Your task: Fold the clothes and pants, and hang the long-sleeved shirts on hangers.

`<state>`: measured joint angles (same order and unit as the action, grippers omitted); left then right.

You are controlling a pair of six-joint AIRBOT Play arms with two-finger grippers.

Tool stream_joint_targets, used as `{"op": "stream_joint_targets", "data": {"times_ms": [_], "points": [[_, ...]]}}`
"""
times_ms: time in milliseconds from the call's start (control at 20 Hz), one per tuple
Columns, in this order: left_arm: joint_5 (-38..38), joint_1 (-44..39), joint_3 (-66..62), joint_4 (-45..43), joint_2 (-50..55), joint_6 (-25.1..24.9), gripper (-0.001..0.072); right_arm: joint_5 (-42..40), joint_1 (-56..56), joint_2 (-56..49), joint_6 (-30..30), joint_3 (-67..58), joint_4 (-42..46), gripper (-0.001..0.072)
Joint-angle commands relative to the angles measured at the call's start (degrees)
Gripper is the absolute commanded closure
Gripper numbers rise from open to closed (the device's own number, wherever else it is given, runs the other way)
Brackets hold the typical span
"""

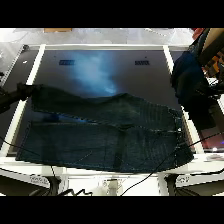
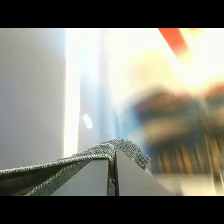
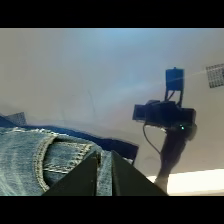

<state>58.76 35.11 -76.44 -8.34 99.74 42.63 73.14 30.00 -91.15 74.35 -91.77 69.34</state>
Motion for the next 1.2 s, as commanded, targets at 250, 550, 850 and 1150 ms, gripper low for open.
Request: {"op": "stream_joint_targets", "data": {"times_ms": [250,550,850,1150], "points": [[-32.7,-8.4,-0.1,3.1,0.4,6.5,-0.0003,-0.6,0.0,0.0,0.0,0.0,-2.0,0.0592],[-24.9,-5.4,-0.1,3.2,-1.9,6.3,0.0001,2.6,0.0,0.0,0.0,0.0,8.1,0.0676],[-18.2,-3.1,-0.1,2.8,-7.0,0.3,0.0003,13.4,8.6,-1.7,-3.9,4.3,9.5,0.0677],[-13.8,-3.1,-0.1,2.8,-8.5,0.4,0.0003,5.7,18.7,-1.8,-12.7,26.0,-24.5,0.0325]]}}
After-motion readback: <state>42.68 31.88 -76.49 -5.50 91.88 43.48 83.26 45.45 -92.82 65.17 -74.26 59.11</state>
